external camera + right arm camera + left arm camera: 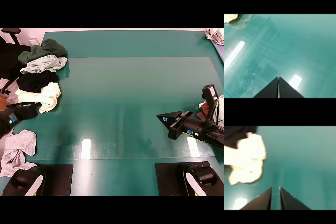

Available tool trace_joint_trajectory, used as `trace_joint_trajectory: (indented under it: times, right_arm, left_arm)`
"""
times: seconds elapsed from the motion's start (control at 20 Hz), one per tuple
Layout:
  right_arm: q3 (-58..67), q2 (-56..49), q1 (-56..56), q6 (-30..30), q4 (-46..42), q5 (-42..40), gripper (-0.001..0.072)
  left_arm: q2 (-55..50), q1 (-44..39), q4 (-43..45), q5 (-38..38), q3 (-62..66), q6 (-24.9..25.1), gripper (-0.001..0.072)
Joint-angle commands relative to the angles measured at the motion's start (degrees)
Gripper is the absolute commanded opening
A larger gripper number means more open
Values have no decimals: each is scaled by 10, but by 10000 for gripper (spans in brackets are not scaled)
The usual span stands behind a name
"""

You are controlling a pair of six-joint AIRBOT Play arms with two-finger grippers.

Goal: Fold the shirts.

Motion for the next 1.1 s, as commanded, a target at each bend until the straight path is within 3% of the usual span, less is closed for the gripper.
trace_joint_trajectory:
  times: [0.0,0.05,0.15,0.25,0.45,0.65,0.7,0.75,0.9,1.05]
  right_arm:
    - [0,-39,0,32,1,5,18]
    - [0,-55,0,43,1,5,18]
    - [1,-94,0,46,6,4,19]
    - [1,-127,0,46,6,5,20]
    - [1,-165,0,46,5,-4,27]
    - [1,-172,0,46,5,-18,28]
    - [1,-172,0,46,6,-23,28]
    - [1,-172,0,46,5,-27,28]
    - [1,-172,0,46,6,-33,28]
    - [1,-172,0,47,6,-48,28]
  left_arm:
    - [-135,0,136,-100,92,-34,398]
    - [-184,3,145,-106,129,-34,599]
    - [-282,41,130,-108,204,-37,596]
    - [-369,111,54,-122,271,-24,596]
    - [-467,263,-148,-118,323,68,597]
    - [-496,320,-154,-80,323,125,598]
    - [-504,327,-154,-75,323,125,632]
    - [-512,331,-154,-77,323,127,675]
    - [-544,332,-164,-123,322,188,676]
    - [-570,332,-184,-130,320,200,675]
